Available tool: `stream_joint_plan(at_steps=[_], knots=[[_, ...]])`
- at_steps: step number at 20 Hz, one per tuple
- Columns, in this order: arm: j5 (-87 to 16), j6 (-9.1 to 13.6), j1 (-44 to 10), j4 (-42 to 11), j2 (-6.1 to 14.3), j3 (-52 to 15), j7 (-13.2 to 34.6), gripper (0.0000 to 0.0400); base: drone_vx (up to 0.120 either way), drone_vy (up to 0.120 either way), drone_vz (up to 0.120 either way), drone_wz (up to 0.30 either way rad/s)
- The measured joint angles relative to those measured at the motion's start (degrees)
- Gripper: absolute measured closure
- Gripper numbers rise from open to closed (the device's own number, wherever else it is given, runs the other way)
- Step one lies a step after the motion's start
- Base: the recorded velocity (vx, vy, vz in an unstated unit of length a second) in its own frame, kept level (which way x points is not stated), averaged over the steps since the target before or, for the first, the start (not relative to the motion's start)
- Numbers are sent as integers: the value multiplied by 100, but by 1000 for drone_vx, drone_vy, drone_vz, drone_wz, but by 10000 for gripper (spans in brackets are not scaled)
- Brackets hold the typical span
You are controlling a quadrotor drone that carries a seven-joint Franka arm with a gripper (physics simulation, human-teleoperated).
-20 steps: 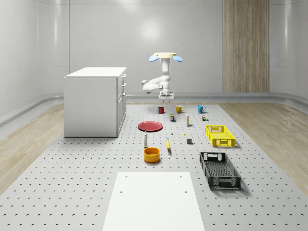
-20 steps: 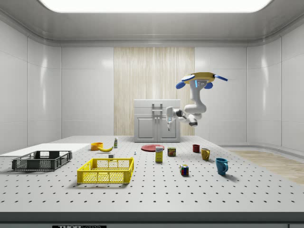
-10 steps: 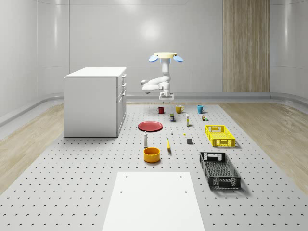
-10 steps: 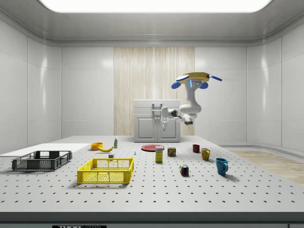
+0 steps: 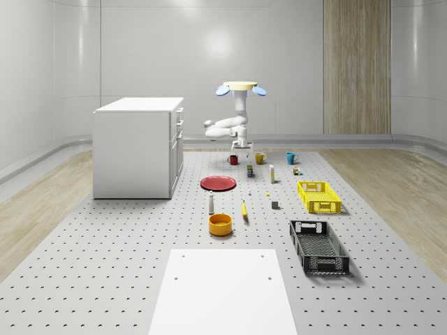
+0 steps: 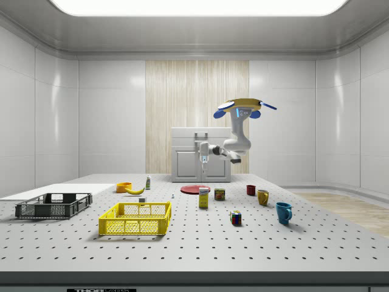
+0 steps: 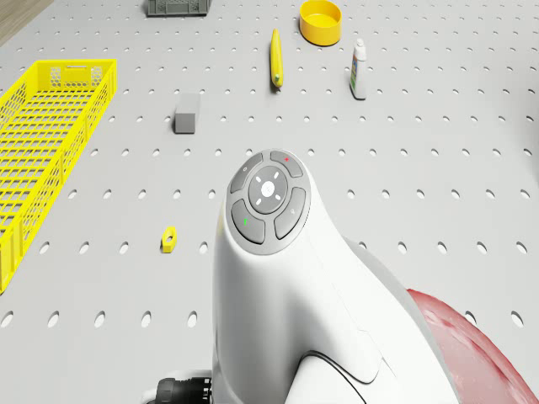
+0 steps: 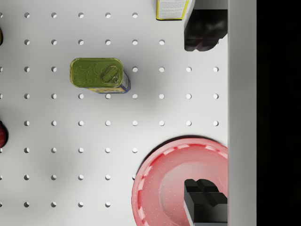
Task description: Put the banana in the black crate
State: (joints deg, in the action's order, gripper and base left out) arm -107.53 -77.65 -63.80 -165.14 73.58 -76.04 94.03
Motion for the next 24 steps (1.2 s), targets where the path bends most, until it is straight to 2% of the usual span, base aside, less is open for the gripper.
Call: stream_joint_plan(at_steps=[10, 16, 21, 24], knots=[[101, -199, -58, 13, 214, -50, 53, 0, 120, 0, -120, 0], [155, -309, -89, 19, 333, -75, 81, 0, 120, -33, 0, 0], [197, -396, -113, 24, 426, -95, 103, 0, 120, 0, -120, 0], [221, -446, -127, 27, 480, -106, 115, 0, 120, 0, -13, 0]])
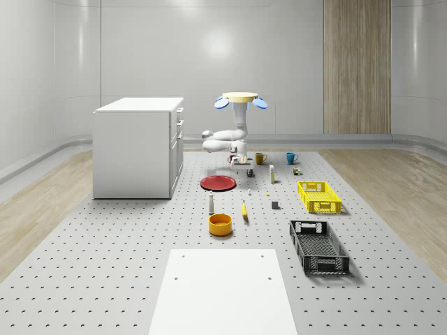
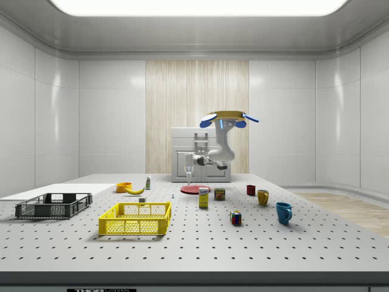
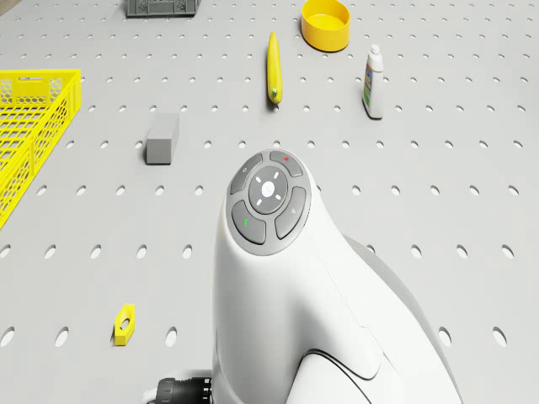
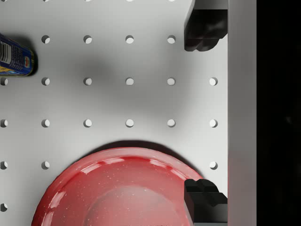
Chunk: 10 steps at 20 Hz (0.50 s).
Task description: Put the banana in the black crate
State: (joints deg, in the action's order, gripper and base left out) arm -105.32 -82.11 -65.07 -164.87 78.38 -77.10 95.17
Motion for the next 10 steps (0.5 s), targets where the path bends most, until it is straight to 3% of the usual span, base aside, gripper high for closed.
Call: stream_joint_plan(at_steps=[5, 7, 9, 10], knots=[[38, -79, -21, 5, 85, -17, 19, 0, 120, 0, 0, 0], [52, -110, -29, 6, 118, -23, 26, 0, 120, -80, 0, 0], [66, -140, -37, 8, 150, -29, 32, 0, 120, 0, 0, 0], [73, -155, -41, 9, 166, -32, 36, 0, 120, 0, -120, 0]])
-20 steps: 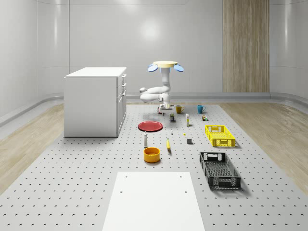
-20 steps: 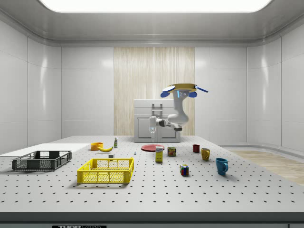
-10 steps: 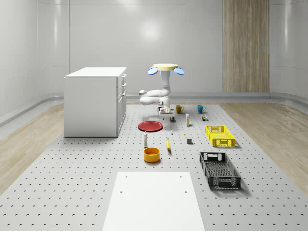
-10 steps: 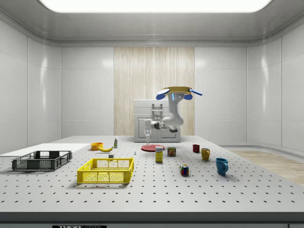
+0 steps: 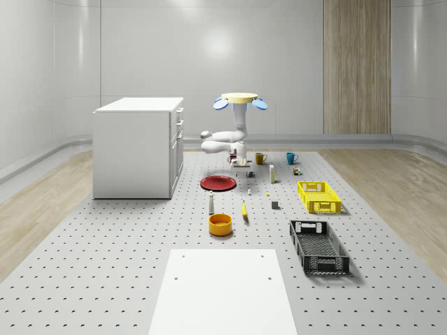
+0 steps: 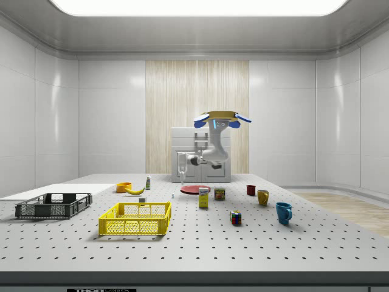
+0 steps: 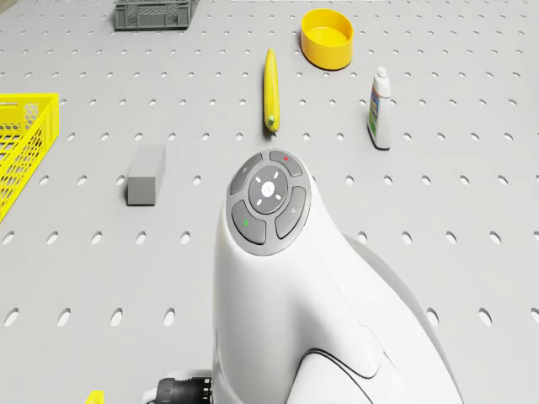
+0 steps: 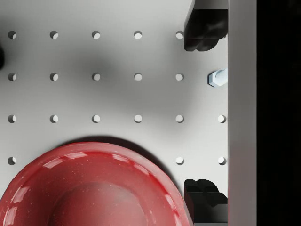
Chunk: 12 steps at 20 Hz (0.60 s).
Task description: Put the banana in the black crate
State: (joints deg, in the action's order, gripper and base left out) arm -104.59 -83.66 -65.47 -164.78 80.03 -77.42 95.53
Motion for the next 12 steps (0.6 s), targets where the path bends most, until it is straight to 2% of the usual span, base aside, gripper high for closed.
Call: stream_joint_plan(at_steps=[3, 5, 7, 12], knots=[[20, -43, -11, 2, 46, -9, 10, 0, 120, 0, -107, 0], [33, -71, -18, 4, 76, -14, 16, 0, 120, 0, 0, 0], [45, -98, -25, 5, 105, -20, 22, 0, 120, 0, -100, 0], [75, -164, -42, 9, 175, -32, 36, 0, 120, 0, 0, 0]])
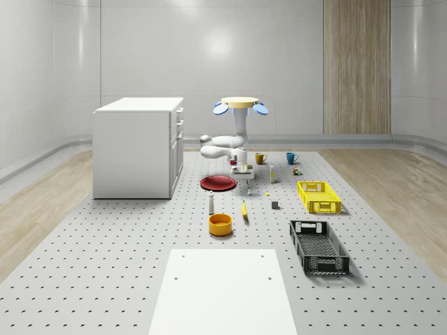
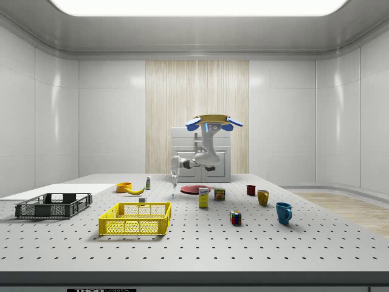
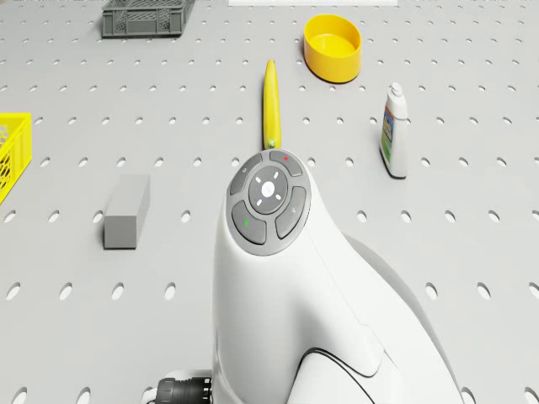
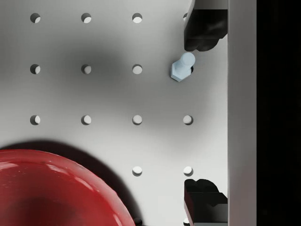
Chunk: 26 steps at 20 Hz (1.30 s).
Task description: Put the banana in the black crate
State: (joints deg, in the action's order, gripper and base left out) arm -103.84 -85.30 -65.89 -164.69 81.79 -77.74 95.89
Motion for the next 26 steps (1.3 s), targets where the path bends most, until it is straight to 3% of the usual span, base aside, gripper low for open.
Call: stream_joint_plan(at_steps=[8, 13, 26], knots=[[44, -97, -24, 5, 104, -18, 20, 0, 120, 0, 0, 0], [69, -152, -38, 8, 163, -28, 32, 0, 120, 0, -104, 0], [126, -281, -69, 14, 301, -50, 57, 0, 120, -9, 0, 0]])
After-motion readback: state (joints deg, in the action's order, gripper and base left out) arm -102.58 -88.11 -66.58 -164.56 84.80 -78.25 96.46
